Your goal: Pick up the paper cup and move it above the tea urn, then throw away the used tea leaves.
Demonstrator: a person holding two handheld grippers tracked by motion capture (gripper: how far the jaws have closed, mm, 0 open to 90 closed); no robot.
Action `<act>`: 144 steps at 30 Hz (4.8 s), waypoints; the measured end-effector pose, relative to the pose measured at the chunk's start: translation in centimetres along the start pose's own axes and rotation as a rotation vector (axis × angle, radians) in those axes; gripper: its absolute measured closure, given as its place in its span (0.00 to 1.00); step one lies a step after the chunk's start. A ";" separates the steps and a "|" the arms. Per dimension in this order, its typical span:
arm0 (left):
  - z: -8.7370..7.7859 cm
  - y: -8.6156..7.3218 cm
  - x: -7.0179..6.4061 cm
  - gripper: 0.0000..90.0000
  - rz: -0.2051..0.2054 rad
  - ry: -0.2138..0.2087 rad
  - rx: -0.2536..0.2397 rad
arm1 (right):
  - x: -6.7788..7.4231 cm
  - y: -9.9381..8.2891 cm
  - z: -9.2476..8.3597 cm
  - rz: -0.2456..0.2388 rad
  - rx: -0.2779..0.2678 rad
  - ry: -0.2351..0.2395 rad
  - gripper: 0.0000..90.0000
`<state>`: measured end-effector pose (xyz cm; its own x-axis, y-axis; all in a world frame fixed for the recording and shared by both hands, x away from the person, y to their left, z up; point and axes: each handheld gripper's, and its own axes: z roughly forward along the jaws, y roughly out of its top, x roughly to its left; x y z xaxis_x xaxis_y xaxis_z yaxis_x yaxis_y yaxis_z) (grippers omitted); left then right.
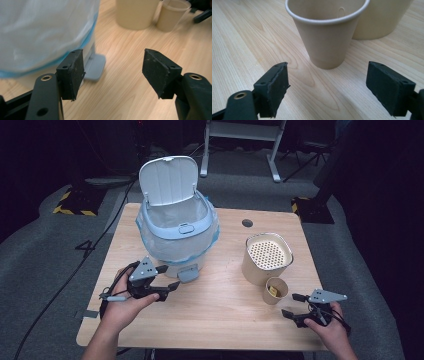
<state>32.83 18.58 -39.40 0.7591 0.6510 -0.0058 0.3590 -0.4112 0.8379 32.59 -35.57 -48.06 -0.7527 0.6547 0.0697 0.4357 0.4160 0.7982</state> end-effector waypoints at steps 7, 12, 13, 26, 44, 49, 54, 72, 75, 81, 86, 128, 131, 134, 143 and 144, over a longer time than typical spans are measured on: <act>1.4 -2.4 0.8 0.41 -0.063 -0.005 0.021 | 0.4 0.5 0.4 -0.021 -0.041 0.023 0.19; 2.7 -4.0 1.3 0.41 -0.111 -0.016 0.035 | 0.4 1.0 1.2 -0.028 -0.046 0.015 0.20; 3.0 -4.2 1.4 0.41 -0.111 -0.019 0.046 | 0.3 1.2 1.4 -0.029 -0.046 0.012 0.20; 5.5 -6.7 1.8 0.40 -0.098 0.016 0.137 | -0.4 2.0 3.8 -0.005 -0.109 0.025 0.28; 7.1 -8.4 2.3 0.32 -0.101 0.041 0.199 | -0.3 1.8 4.3 -0.046 -0.126 0.044 0.32; 7.3 -8.3 2.0 0.28 -0.071 0.044 0.212 | -0.2 2.3 3.4 -0.053 -0.126 0.059 0.32; 7.4 -8.3 1.9 0.25 -0.056 0.052 0.219 | 0.0 3.3 2.2 -0.081 -0.122 0.091 0.32; 7.8 -8.1 1.7 0.20 -0.078 0.069 0.225 | 0.1 6.6 -1.0 -0.111 -0.152 0.158 0.33; 7.8 -8.0 1.7 0.19 -0.079 0.069 0.225 | 0.1 7.5 -1.6 -0.121 -0.160 0.160 0.33; 7.8 -8.0 1.7 0.19 -0.079 0.069 0.225 | 0.0 9.3 -2.6 -0.134 -0.166 0.164 0.33; 7.8 -8.0 1.7 0.19 -0.079 0.069 0.226 | -0.4 10.7 -3.4 -0.132 -0.171 0.166 0.33; 7.8 -8.0 1.7 0.19 -0.083 0.072 0.225 | -8.4 19.8 0.1 -0.167 -0.183 0.028 0.33; 7.8 -8.0 1.7 0.18 -0.085 0.072 0.226 | -8.6 20.0 0.7 -0.156 -0.179 0.032 0.33; 7.8 -8.0 1.7 0.18 -0.085 0.073 0.226 | -8.8 20.2 1.2 -0.154 -0.175 0.029 0.33; 7.8 -8.0 1.7 0.18 -0.085 0.073 0.226 | -9.0 20.2 2.2 -0.175 -0.157 0.009 0.33; 7.8 -8.0 1.7 0.18 -0.086 0.073 0.226 | -9.0 20.2 2.2 -0.188 -0.155 -0.002 0.33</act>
<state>35.48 17.99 -50.43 0.6824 0.7306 -0.0250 0.5388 -0.4795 0.6927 49.26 -31.62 -33.89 -0.8124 0.5762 -0.0895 0.2072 0.4287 0.8793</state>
